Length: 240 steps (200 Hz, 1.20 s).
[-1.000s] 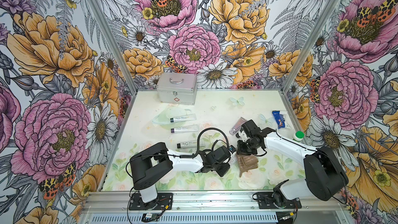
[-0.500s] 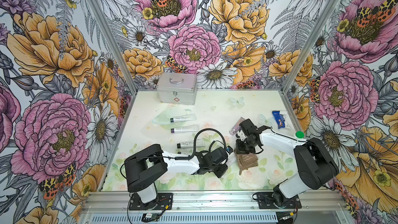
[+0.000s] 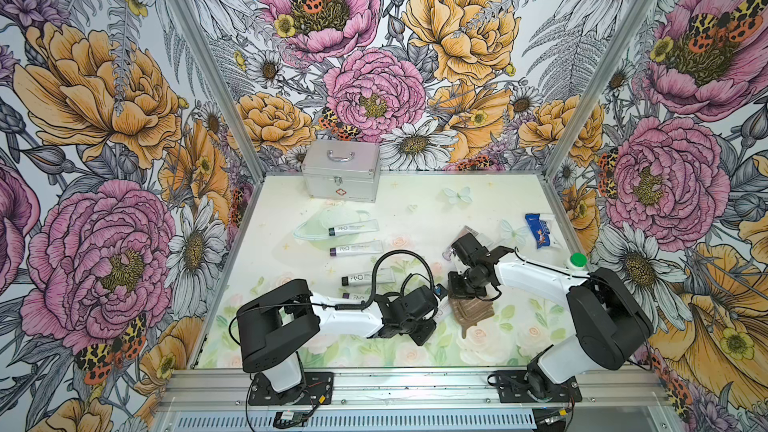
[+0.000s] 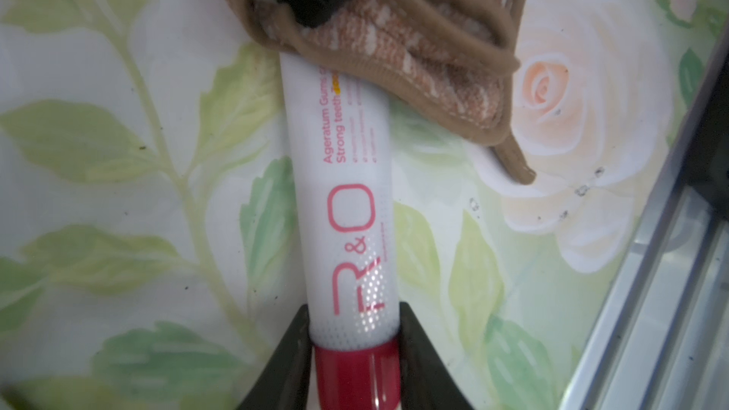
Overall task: Wipe the surface of the toothpaste tube
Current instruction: Wipe the dirt from the toothpaste tube.
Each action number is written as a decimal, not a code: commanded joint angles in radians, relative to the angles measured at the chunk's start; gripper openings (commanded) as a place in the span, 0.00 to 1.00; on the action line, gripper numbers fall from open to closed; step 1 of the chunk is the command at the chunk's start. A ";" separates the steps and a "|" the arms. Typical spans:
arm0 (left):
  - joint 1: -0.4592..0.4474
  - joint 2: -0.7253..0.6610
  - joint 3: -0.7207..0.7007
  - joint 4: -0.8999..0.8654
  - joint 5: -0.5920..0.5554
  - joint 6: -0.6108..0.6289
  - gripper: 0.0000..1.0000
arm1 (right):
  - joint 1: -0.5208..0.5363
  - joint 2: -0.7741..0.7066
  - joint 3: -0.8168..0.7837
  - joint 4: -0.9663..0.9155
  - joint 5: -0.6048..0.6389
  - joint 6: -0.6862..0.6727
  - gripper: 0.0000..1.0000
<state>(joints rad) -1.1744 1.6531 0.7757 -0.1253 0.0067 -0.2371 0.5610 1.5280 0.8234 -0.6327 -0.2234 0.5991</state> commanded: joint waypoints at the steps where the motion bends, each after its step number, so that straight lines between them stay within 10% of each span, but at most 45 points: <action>1: -0.001 0.021 0.005 0.021 -0.016 0.005 0.35 | 0.034 -0.007 -0.065 -0.010 -0.082 0.050 0.00; 106: 0.000 -0.063 -0.050 0.009 -0.042 -0.010 0.35 | -0.159 0.054 -0.055 -0.036 0.014 -0.062 0.00; 240: 0.027 -0.003 -0.013 0.033 -0.017 0.011 0.35 | 0.010 -0.034 -0.099 -0.027 -0.099 0.047 0.00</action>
<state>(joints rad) -1.1683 1.6321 0.7441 -0.1043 -0.0010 -0.2359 0.5720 1.4666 0.7643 -0.6189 -0.3267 0.6395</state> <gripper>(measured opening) 0.348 0.062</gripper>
